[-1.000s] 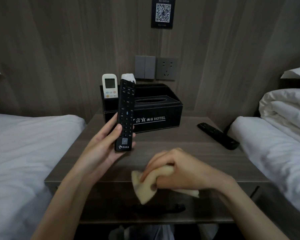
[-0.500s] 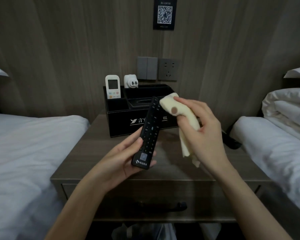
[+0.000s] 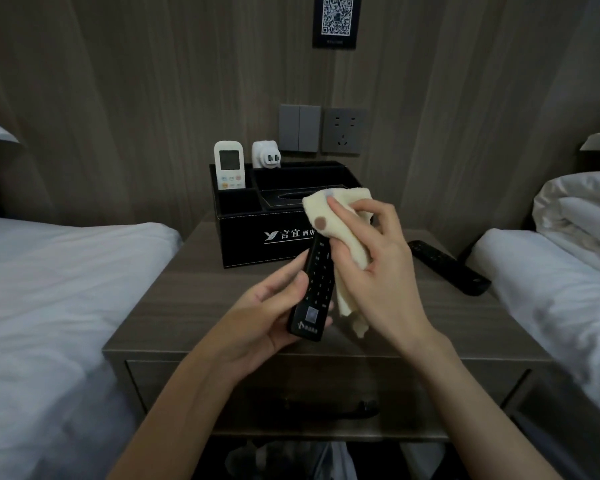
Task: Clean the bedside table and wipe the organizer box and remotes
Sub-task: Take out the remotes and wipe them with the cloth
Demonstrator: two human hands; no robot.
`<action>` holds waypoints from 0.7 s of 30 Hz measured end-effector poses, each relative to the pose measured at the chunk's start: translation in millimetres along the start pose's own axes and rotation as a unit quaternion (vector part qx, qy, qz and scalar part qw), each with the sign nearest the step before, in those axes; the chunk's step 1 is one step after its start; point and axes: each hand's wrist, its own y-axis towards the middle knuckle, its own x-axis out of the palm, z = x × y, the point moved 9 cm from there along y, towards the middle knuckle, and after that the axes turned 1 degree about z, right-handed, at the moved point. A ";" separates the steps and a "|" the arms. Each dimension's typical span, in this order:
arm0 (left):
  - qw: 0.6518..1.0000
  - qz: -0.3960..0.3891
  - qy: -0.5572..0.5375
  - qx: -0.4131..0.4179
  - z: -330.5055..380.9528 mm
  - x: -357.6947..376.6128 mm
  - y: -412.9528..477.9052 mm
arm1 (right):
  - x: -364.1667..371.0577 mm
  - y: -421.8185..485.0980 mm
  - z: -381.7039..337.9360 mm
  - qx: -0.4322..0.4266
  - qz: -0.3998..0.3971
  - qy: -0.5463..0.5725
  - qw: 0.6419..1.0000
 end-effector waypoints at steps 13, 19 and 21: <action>0.992 0.064 -0.088 0.061 15.8 -18.6 4.2 | 42.0 -20.6 -15.3 -0.012 -0.147 0.045 0.988; 0.983 0.119 -0.111 0.079 17.2 -29.5 8.1 | 46.0 -24.9 -14.5 0.011 -0.173 0.073 0.982; 0.980 0.135 -0.121 0.087 19.1 -35.2 7.8 | 45.2 -26.1 -14.3 0.016 -0.183 0.084 0.979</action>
